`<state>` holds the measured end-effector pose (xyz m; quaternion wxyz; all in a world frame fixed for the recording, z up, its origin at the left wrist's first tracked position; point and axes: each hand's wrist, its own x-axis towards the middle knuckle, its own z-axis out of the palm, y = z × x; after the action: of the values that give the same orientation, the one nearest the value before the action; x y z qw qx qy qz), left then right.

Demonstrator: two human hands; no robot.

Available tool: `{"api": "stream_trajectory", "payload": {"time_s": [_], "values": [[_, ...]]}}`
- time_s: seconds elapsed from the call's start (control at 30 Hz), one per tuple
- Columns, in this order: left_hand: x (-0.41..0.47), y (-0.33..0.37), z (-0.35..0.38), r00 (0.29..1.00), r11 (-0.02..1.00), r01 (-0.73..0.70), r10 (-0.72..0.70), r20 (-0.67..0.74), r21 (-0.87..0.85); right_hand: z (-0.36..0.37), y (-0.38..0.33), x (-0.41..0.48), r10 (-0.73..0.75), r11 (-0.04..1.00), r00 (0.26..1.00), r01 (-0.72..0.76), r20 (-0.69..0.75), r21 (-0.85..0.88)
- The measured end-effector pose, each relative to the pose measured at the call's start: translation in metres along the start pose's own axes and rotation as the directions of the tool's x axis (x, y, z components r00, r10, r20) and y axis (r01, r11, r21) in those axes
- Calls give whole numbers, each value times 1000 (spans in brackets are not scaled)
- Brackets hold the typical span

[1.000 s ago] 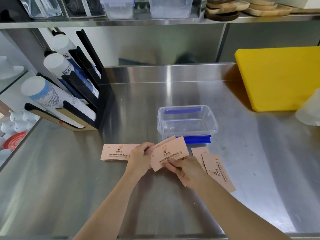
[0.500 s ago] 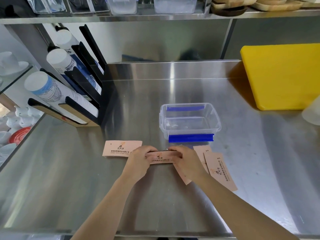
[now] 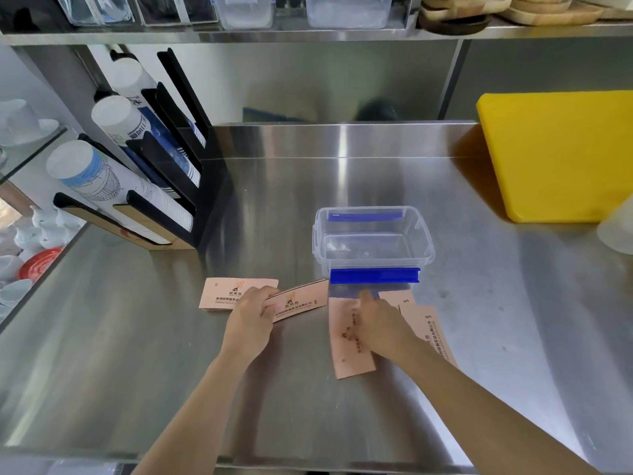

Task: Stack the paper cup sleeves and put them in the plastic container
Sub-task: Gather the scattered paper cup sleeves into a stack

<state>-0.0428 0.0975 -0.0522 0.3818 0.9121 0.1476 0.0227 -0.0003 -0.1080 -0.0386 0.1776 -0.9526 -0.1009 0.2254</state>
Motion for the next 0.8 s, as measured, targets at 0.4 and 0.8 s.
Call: {"api": "stream_trajectory", "payload": {"time_s": [0.4,0.8], "values": [[4,-5,-2,997,997,68,-67,40,-20,7,-9,13,-375,915,897,398,235,-59],[6,-8,-12,978,999,27,-18,206,-41,1,-15,15,-365,927,931,366,-27,80]]}}
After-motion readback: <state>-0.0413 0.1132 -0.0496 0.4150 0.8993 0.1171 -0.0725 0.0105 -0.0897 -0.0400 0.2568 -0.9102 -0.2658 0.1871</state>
